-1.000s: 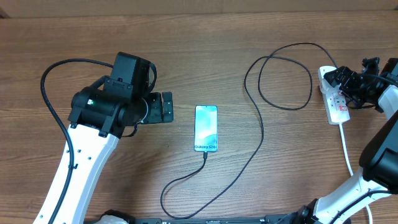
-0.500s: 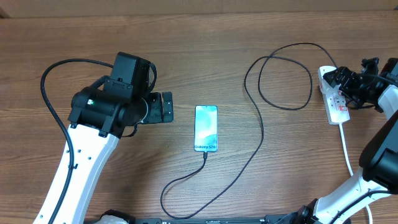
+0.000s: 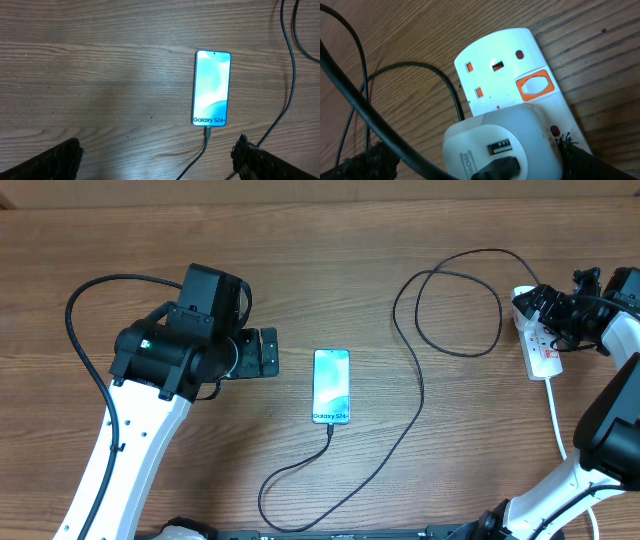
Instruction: Plug charger to phone and switch on socket
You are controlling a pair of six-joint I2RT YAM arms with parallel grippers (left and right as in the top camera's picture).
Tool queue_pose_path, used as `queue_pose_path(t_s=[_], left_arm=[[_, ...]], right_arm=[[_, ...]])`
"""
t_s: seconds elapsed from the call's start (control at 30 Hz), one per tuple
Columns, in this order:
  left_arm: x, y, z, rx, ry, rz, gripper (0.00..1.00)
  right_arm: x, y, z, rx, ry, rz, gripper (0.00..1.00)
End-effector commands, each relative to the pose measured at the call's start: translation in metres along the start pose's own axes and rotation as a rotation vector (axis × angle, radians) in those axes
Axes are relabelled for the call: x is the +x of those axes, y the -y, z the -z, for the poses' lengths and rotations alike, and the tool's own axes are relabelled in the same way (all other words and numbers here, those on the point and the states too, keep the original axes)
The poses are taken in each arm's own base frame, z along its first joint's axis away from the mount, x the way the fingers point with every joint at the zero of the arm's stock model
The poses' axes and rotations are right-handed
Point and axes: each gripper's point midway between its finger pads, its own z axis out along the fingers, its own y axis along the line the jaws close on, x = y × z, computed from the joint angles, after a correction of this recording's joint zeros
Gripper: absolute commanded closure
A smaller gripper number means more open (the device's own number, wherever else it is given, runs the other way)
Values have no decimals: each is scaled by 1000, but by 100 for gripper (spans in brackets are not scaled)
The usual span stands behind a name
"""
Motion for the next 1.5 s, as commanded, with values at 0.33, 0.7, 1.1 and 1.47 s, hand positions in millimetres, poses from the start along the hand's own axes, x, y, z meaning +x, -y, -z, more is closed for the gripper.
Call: queue_pose_path(t_s=[0.33, 0.7, 1.1, 1.47], left_arm=[[-7, -2, 3, -10, 20, -16, 0], [-7, -2, 3, -10, 20, -16, 0], [-7, -2, 3, -10, 20, -16, 0], [-7, -2, 3, -10, 20, -16, 0]], right_arm=[[0, 3, -4, -9, 9, -23, 1], [-13, 3, -3, -9, 58, 3, 1], [-5, 11, -3, 28, 29, -17, 1], [-2, 16, -3, 59, 17, -25, 1]])
